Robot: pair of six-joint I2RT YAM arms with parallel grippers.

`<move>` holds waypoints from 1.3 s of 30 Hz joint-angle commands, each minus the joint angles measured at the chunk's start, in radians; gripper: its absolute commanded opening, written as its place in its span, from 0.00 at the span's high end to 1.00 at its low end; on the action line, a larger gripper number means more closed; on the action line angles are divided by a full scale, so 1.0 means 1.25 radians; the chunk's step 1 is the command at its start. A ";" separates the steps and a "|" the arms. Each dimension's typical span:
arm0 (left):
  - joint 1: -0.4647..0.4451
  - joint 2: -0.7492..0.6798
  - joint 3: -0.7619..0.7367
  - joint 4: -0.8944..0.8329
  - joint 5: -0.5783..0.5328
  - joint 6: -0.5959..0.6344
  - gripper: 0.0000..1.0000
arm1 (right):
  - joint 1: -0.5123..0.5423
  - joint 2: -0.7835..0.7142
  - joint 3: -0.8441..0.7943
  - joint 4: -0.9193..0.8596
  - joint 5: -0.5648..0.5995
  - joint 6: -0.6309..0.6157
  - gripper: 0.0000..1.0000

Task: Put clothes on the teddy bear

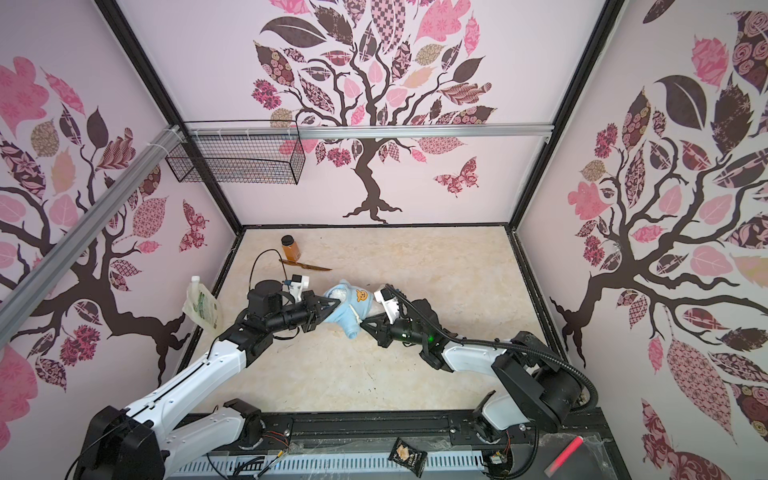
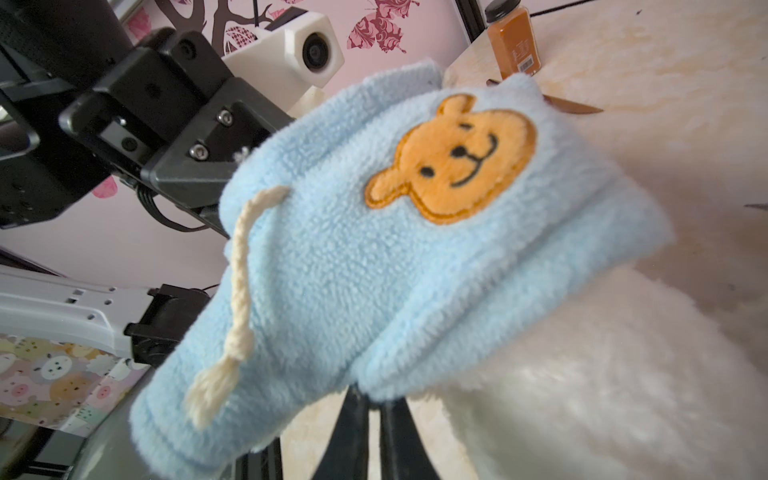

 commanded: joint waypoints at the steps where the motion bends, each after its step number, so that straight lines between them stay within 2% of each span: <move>1: -0.006 -0.001 0.040 0.055 0.008 -0.017 1.00 | 0.003 0.008 0.013 -0.039 0.055 -0.006 0.98; 11: 0.025 -0.005 0.000 0.218 0.009 -0.205 1.00 | 0.002 -0.029 -0.046 -0.241 0.299 0.012 1.00; 16: 0.036 -0.014 0.001 0.225 0.025 -0.234 1.00 | -0.011 -0.042 -0.068 -0.324 0.420 0.009 1.00; 18: 0.045 -0.020 0.001 0.218 0.037 -0.232 1.00 | -0.039 -0.052 -0.084 -0.334 0.432 0.019 1.00; 24: 0.077 -0.024 0.012 0.146 0.103 -0.126 1.00 | -0.131 -0.090 -0.119 -0.348 0.418 0.043 1.00; 31: 0.082 -0.003 0.036 0.016 0.146 0.110 1.00 | -0.159 -0.125 -0.111 -0.379 0.455 0.025 1.00; 36: 0.092 -0.002 0.025 0.059 0.164 0.121 1.00 | -0.221 -0.134 -0.126 -0.374 0.432 0.023 1.00; 39: 0.081 0.002 0.031 0.040 0.157 0.181 1.00 | -0.220 -0.142 -0.131 -0.305 0.340 0.020 1.00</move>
